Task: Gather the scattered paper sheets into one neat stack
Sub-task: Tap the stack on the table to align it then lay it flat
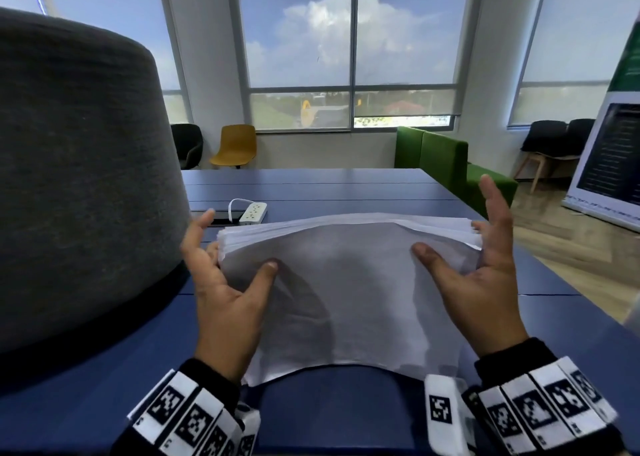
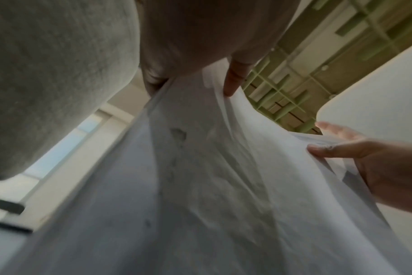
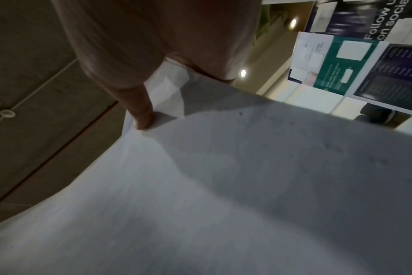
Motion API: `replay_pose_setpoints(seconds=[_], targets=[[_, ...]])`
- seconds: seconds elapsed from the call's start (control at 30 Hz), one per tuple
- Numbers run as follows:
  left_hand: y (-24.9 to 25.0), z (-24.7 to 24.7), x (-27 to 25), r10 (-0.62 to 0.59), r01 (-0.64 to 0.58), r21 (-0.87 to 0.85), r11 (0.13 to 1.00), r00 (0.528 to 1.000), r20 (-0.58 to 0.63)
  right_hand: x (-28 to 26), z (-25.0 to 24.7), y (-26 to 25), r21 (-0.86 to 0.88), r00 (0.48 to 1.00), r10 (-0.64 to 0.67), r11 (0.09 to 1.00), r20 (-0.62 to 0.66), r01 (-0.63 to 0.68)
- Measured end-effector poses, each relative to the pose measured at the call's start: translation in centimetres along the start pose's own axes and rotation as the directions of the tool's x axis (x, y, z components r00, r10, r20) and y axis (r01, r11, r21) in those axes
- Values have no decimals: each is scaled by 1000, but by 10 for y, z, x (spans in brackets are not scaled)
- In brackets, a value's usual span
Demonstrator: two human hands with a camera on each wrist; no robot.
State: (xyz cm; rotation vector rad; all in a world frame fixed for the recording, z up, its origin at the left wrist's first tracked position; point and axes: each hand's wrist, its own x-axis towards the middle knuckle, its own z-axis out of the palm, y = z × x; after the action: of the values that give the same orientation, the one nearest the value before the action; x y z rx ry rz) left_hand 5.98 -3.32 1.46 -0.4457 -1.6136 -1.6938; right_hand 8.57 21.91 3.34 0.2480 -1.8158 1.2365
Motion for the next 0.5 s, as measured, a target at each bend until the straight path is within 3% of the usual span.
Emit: replay_pose_setpoints(seconds=[0.07, 0.13, 0.27, 0.5], targets=[[4, -3, 3, 123, -133, 142, 981, 990, 72, 2, -2, 1, -91, 996, -83, 992, 41, 87], [5, -7, 5, 163, -193, 299, 935, 979, 120, 3, -4, 2, -217, 988, -139, 965, 66, 150], [10, -11, 5, 161, -199, 348, 916, 978, 136, 2, -12, 0, -252, 988, -135, 956, 71, 149], [11, -16, 9, 134, -212, 405, 890, 968, 213, 4, -16, 5, -370, 972, -104, 912, 210, 177]])
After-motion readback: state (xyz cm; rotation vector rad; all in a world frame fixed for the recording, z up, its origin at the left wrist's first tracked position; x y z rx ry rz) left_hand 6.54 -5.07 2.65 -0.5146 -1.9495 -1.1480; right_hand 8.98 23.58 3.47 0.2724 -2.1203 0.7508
